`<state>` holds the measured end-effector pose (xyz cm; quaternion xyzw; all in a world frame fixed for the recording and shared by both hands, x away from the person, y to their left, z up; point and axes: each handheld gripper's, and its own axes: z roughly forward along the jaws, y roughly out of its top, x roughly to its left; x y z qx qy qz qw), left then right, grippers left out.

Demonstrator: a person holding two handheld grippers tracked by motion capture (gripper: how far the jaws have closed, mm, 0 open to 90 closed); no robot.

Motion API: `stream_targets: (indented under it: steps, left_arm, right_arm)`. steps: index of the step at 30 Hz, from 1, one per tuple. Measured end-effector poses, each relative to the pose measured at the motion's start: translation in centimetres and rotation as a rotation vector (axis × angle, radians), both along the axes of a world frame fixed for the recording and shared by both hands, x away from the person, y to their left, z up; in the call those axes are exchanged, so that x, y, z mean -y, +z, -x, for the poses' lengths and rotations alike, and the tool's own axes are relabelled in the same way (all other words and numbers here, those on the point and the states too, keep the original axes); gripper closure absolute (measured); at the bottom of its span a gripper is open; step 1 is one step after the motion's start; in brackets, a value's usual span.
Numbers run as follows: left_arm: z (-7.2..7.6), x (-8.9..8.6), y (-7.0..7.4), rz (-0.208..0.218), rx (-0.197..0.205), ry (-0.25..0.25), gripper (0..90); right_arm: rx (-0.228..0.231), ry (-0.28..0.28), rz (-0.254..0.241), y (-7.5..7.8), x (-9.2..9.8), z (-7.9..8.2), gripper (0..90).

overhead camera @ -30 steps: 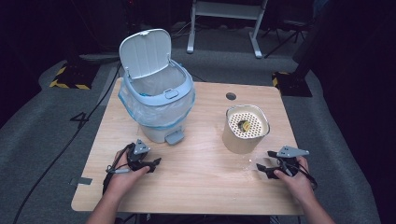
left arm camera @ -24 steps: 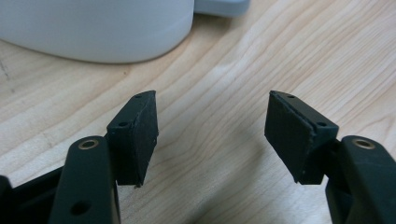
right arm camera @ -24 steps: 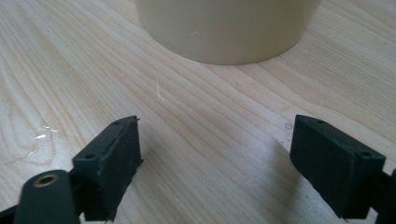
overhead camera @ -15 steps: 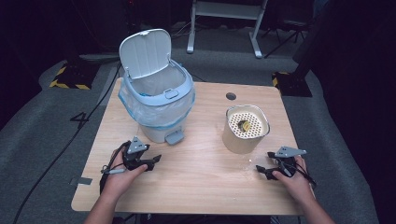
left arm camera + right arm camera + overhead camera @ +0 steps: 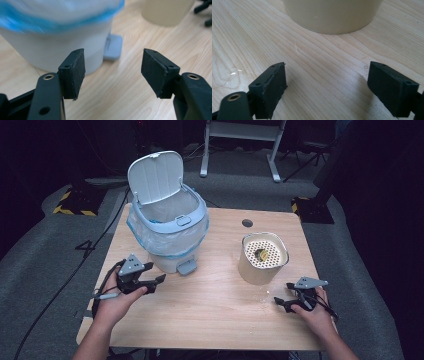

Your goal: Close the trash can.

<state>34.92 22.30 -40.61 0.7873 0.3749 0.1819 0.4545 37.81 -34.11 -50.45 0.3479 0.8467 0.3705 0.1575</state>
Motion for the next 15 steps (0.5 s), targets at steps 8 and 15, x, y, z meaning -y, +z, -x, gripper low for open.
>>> stream_targets:
  steps: [8, 15]
  left_arm:
    - [-0.2, -1.7, 4.6, 0.086, 0.07, 0.042, 39.4]
    - [-1.6, -3.5, 8.5, 0.109, 0.128, 0.102, 40.8]
  right_arm:
    - [0.0, 0.0, 0.0, 0.0, 0.0, 0.0, 15.4]
    - [0.0, -0.001, 0.0, 0.0, 0.0, 0.0, 15.4]
